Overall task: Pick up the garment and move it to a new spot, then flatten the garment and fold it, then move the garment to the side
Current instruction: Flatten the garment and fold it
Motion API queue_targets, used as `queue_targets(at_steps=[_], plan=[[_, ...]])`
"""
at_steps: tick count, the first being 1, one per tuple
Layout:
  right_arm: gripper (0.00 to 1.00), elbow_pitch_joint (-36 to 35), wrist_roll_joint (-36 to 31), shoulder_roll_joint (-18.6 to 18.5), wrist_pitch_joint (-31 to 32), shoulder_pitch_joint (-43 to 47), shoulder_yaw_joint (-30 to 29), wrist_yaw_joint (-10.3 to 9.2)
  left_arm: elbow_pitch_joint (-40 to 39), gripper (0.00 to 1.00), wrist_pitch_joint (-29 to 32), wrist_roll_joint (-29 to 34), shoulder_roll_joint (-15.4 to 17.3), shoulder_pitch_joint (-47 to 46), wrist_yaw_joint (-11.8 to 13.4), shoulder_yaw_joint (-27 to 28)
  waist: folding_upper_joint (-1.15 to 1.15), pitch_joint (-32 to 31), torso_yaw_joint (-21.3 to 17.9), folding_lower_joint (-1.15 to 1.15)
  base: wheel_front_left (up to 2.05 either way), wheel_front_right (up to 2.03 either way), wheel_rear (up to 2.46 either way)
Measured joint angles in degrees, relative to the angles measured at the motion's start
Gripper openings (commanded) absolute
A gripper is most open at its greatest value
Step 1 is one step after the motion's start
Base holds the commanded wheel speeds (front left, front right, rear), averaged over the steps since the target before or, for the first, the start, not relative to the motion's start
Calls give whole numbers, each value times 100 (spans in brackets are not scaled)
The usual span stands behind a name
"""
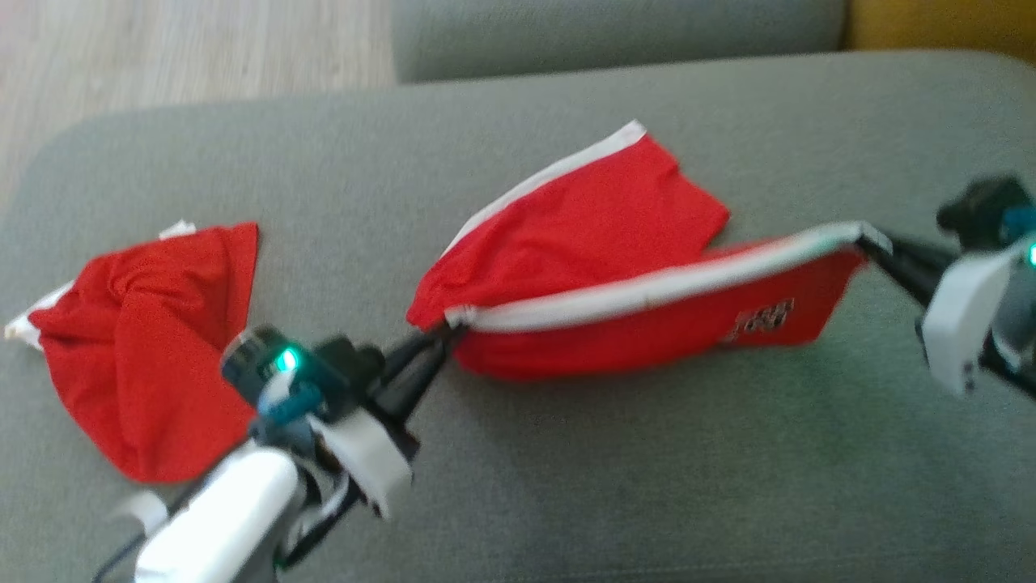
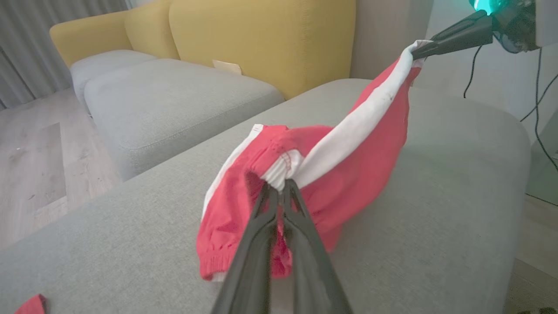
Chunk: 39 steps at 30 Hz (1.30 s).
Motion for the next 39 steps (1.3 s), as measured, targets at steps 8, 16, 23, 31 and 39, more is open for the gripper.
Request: queue_targets(at_steps=[8, 16, 23, 31, 39], plan=[[0, 525, -334, 402, 196, -1259, 232, 0, 456, 0, -13, 0, -247, -719, -15, 108, 0, 682, 339, 0, 0, 0, 0], [0, 1313, -368, 580, 238, -2509, 1063, 0, 1079, 0, -143, 0, -666, -1355, -122, 46, 0, 1257, 828, 0, 0, 0, 0], [0, 2115, -21, 778, 238, -3328, 1635, 0, 1768, 0, -371, -1, -1083, -1971, -222, -78, 0, 1733, 1164, 0, 0, 0, 0], [0, 2537, 240, 912, 260, -3678, 1969, 0, 2328, 0, -573, -54, -1329, -2308, -275, -130, 0, 1959, 1293, 1, 0, 0, 0], [0, 2728, 298, 976, 210, -3849, 2083, 0, 2677, 0, -668, -73, -1469, -2552, -315, -143, 0, 2107, 1324, 1, 0, 0, 0]])
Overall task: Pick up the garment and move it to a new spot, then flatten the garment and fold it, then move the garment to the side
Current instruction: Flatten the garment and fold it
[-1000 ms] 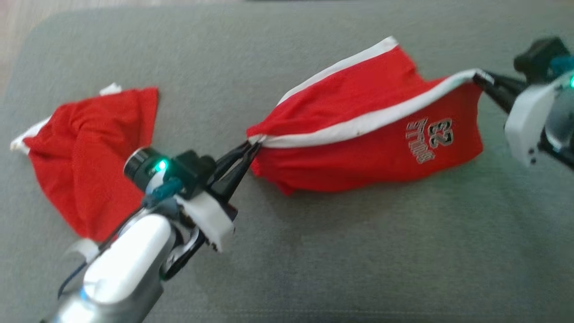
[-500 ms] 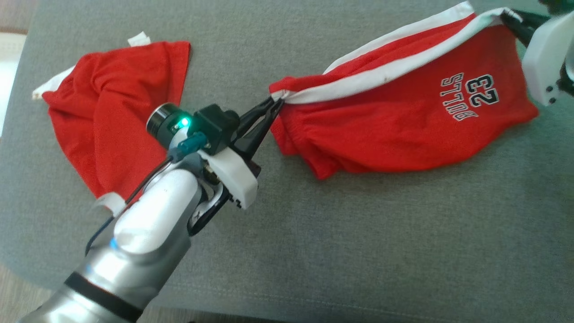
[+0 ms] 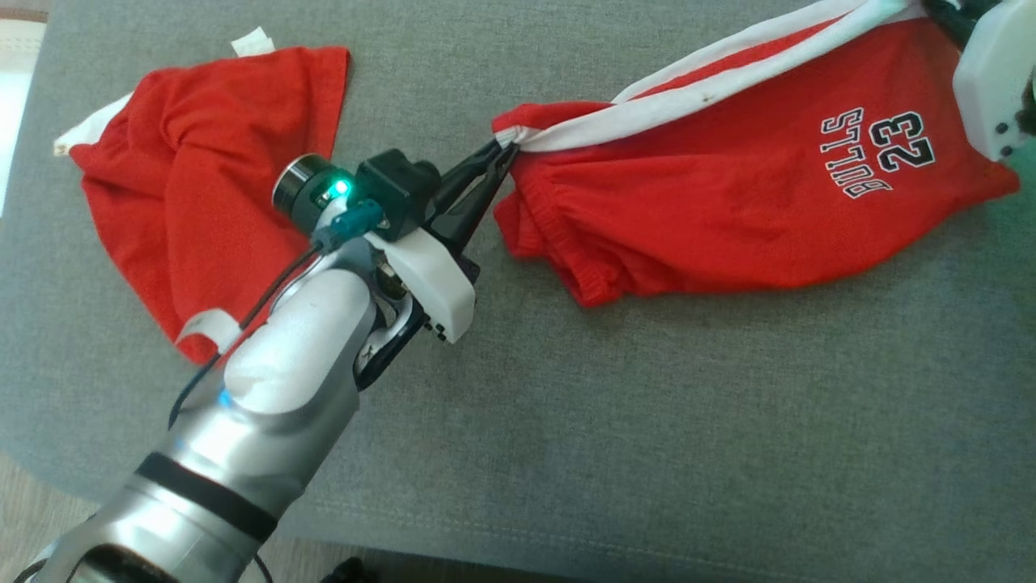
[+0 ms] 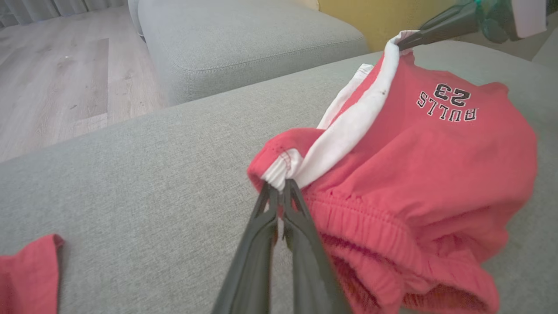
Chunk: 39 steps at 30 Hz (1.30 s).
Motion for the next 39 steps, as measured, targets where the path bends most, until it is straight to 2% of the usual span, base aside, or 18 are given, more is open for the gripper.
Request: queue_targets(at_steps=[1, 2, 3, 4, 7, 15, 19, 24, 28, 30, 33, 36, 39], plan=[[0, 31, 22, 22, 0, -17, 19, 0, 38, 0, -4, -29, -13, -24, 0, 2, 0, 21, -4, 0, 0, 0, 0], [27, 90, 43, 55, 0, -39, 29, 0, 90, 2, -5, -29, -26, -44, 0, 2, 0, 41, -9, 0, 0, 0, 0], [100, 159, 42, 93, -42, -74, 42, 0, 144, 45, -8, -29, -42, -69, 0, 3, 0, 60, -17, 0, 0, 0, 0], [100, 232, 41, 132, -113, -105, 42, 0, 183, 100, -46, -29, -58, -97, 4, 13, 0, 76, -27, 0, 0, 0, 0], [100, 545, 137, 300, -186, -192, 35, 0, 287, 100, -54, -15, -81, -140, 85, 49, 0, 89, -84, 0, 0, 0, 0], [100, 1217, 296, 627, -999, -182, -97, 0, 252, 100, -55, 60, -60, -68, 285, 423, 0, -175, -248, 0, 0, 0, 0], [100, 1452, 446, 808, -1716, -64, -359, 0, -53, 100, -55, 77, 20, 205, 446, 764, 0, -432, -353, 0, 0, 0, 0], [100, 1596, 716, 1239, -2638, 400, -753, 0, -617, 100, -55, 75, 142, 730, 666, 1323, 0, -818, -543, 0, 0, 0, 0], [100, 1628, 848, 1466, -2992, 759, -1168, 0, -1127, 100, -55, 80, 140, 1143, 820, 1761, 0, -1138, -718, 0, 0, 0, 0], [100, 1573, 855, 1585, -3043, 954, -1473, 0, -1378, 100, -56, 80, 127, 1385, 878, 2018, 0, -1297, -810, 0, 0, 0, 0], [100, 1156, 738, 1737, -3044, 1363, -2398, 0, -1702, 100, -56, 83, 60, 1814, 962, 2359, 0, -1525, -960, 0, 0, 0, 0], [100, 670, 279, 1906, -3050, 1975, -3418, 0, -1947, 100, -56, 168, -41, 2274, 968, 2653, 0, -1733, -1107, 0, 0, 0, 0], [100, 175, -372, 2203, -3050, 2956, -4356, 0, -2103, 100, -56, 274, -165, 2721, 966, 2884, 0, -1935, -1238, 0, 0, 0, 0]])
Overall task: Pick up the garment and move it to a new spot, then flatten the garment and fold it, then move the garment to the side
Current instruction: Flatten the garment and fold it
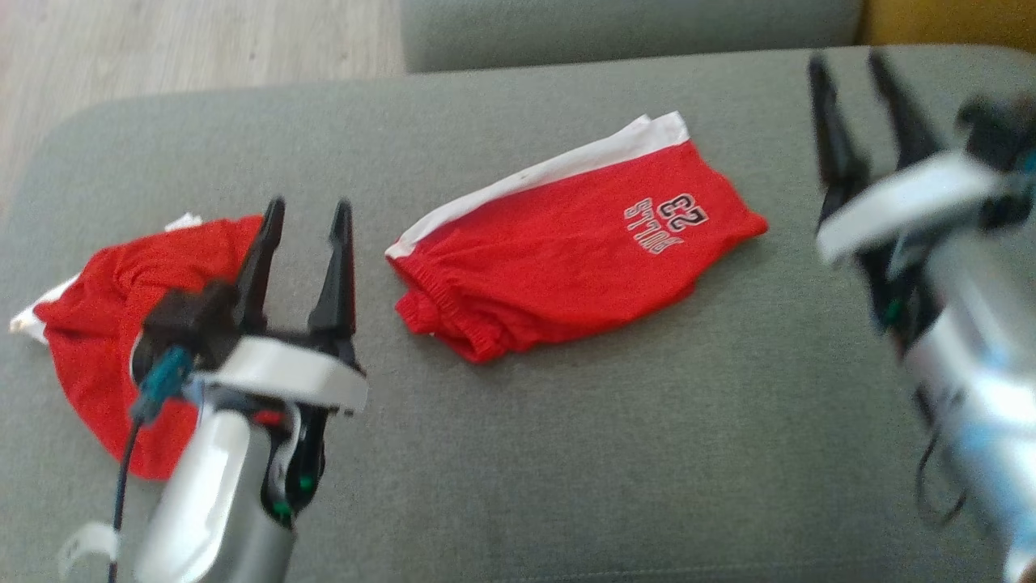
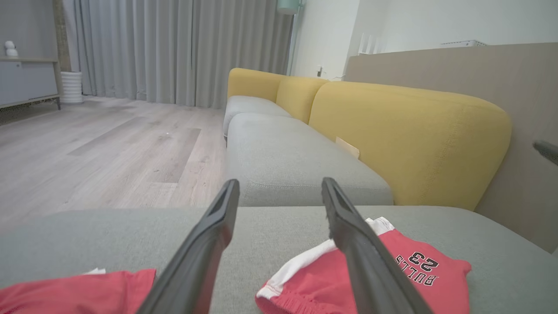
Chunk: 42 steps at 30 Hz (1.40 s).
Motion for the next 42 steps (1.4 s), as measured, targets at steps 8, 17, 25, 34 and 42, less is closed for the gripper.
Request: queue_targets(at_steps=[8, 17, 25, 34, 42], plan=[[100, -1244, -1671, 1237, 0, 2414, -1857, 0, -210, 100, 0, 301, -355, 984, -181, 458, 0, -405, -258, 0, 0, 0, 0], [100, -1709, -2214, 1596, 1, 3460, -2346, 0, -294, 100, 0, 670, -503, 1474, -375, 628, 0, -490, -354, 0, 0, 0, 0], [100, -1961, -2230, 1647, 159, 3428, -2455, 0, -334, 100, 1, 754, -524, 1426, -521, 665, 0, -275, -224, 0, 0, 0, 0], [100, -1456, -1458, 1661, 981, 2548, -2978, 0, -347, 100, 0, 646, -547, 1084, -561, 391, 0, 205, 241, 0, 0, 0, 0], [100, 105, -302, 1660, 1599, 1667, -3630, 0, -305, 100, 0, 502, -552, 898, -512, 158, 0, 494, 786, 0, 0, 0, 0]])
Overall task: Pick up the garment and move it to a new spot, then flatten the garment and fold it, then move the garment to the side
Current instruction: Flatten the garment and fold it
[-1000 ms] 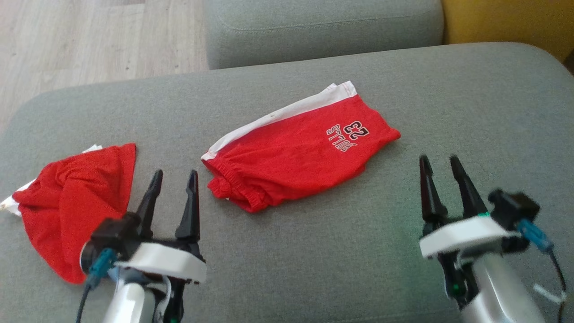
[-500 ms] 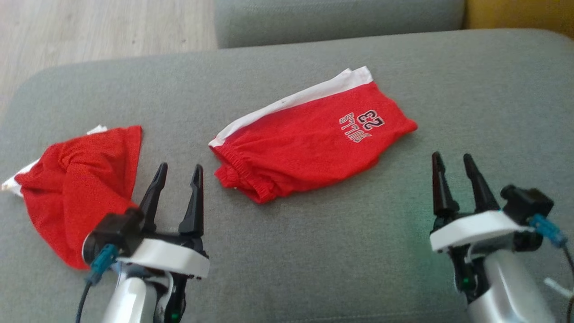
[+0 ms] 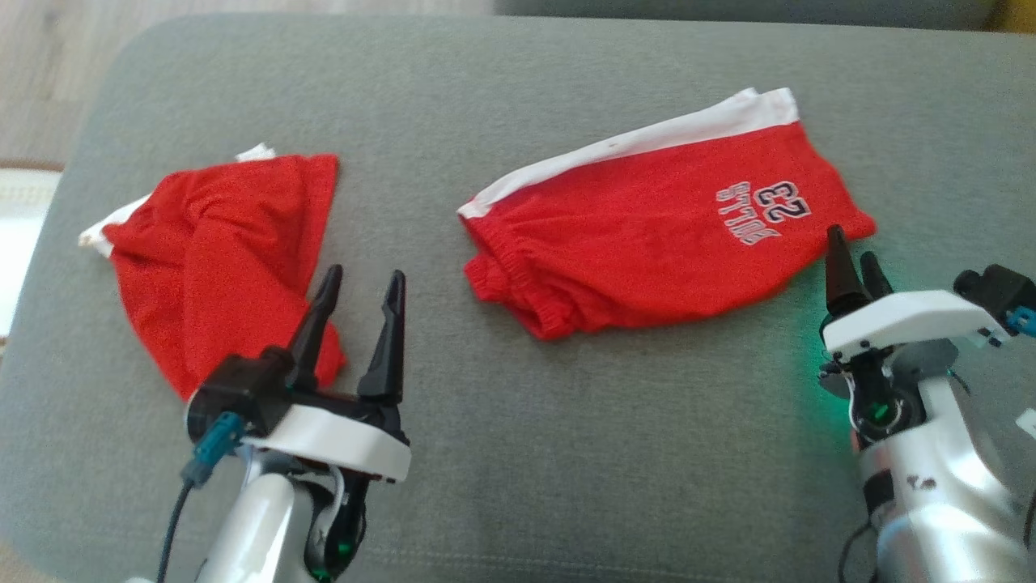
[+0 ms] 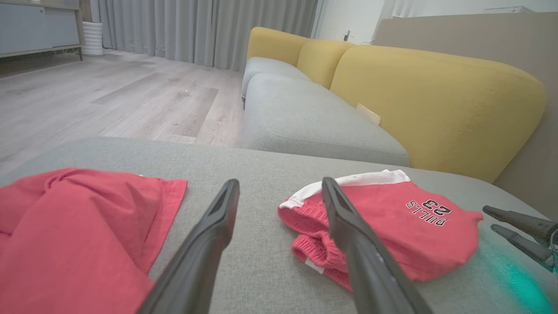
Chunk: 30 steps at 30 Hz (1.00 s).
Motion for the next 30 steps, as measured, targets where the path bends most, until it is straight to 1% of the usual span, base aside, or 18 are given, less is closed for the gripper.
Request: queue_targets(at_steps=[3, 5, 9, 11, 12, 16, 19, 22, 29, 30], plan=[[100, 632, 101, -2, 127, -366, -149, 0, 14, 100, 0, -37, -2, 0, 10, -58, 0, 72, 162, 0, 0, 0, 0], [100, 949, 99, -15, 155, -615, -198, 0, 14, 100, 0, -57, -1, -1, 52, -68, 0, 114, 248, 0, 0, 0, 0], [100, 1546, 92, -76, 176, -1151, -267, -1, 13, 100, 0, -65, -1, -48, 53, -155, 0, 194, 383, 0, 0, 0, 0], [100, 1839, -21, -98, 165, -1390, -276, -1, 7, 100, 0, -118, -1, -104, 57, -212, 0, 241, 436, 0, 0, 0, 0], [100, 1839, -21, -98, 165, -1390, -276, -1, 7, 100, 0, -118, -1, -104, 57, -212, 0, 241, 436, 0, 0, 0, 0], [100, 2372, -357, -127, 71, -1806, -279, -1, -11, 100, 0, -149, -3, -169, 101, -238, 0, 347, 513, 0, 0, 0, 0], [100, 2791, -547, -143, -27, -2167, -389, -1, -48, 100, 0, -151, -3, -224, 110, -278, 0, 427, 543, 0, 0, 0, 0], [100, 3003, -751, -148, -104, -2392, -530, -1, -54, 100, 0, -174, -3, -240, 152, -363, 0, 499, 572, 0, 0, 0, 0], [100, 3075, -1195, -197, -67, -2564, -903, -1, -53, 100, 0, -210, -4, -375, 153, -416, 0, 603, 624, 0, 0, 0, 0], [39, 3075, -1258, -202, -49, -2576, -978, -1, -52, 100, 0, -216, -4, -384, 154, -419, 0, 604, 625, 0, 0, 0, 0]])
